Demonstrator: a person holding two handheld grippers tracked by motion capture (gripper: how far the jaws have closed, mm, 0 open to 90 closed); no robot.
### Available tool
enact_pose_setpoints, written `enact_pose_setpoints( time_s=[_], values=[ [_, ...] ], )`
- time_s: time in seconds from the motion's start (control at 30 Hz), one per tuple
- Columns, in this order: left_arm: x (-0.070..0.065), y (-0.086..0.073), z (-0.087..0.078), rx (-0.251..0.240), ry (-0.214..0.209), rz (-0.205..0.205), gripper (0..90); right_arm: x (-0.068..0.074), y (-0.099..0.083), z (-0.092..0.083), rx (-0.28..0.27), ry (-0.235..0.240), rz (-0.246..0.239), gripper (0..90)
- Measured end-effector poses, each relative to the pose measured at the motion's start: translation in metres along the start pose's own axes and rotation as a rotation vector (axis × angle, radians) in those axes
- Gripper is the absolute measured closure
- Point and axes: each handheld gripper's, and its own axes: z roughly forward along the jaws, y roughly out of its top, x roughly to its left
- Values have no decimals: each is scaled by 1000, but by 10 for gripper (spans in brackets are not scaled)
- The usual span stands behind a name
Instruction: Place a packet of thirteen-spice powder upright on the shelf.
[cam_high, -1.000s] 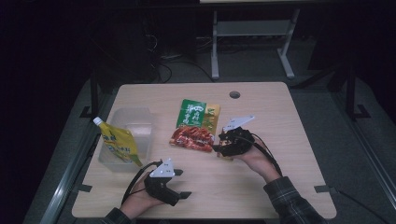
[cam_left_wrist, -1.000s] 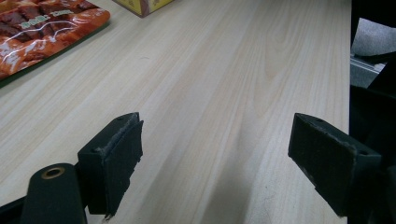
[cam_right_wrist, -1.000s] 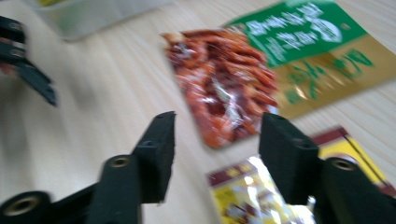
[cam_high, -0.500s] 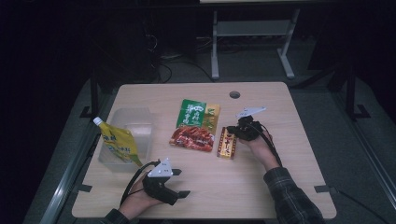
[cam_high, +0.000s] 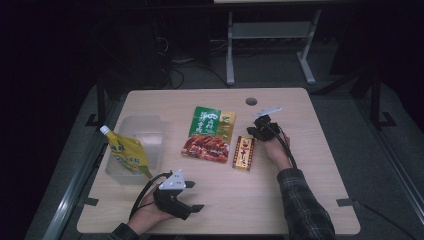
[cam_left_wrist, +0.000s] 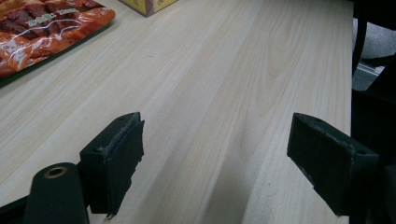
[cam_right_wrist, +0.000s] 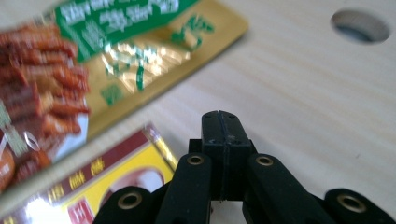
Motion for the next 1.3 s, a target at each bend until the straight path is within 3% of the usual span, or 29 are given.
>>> enact_pose_setpoints(
  time_s=[0.2, 0.53, 0.63, 0.87, 1.03, 1.3],
  values=[
    [1, 1, -1, -2, 1, 1, 180, 4, -7, -4, 88, 48, -53, 899],
    [2, 1, 1, 4, 2, 4, 180, 9, -23, -21, 106, 104, -107, 900],
    [3, 2, 3, 9, 5, 0, 179, 16, -31, -27, 126, 129, -151, 900],
    [5, 3, 1, 17, 0, -22, 179, 25, -40, -37, 135, 165, -189, 900],
    [7, 3, 0, 17, 5, -30, 168, 40, -50, -47, 142, 211, -223, 900],
    [8, 3, -1, 31, 23, -11, 162, 60, -61, -61, 140, 283, -256, 900]
  ],
)
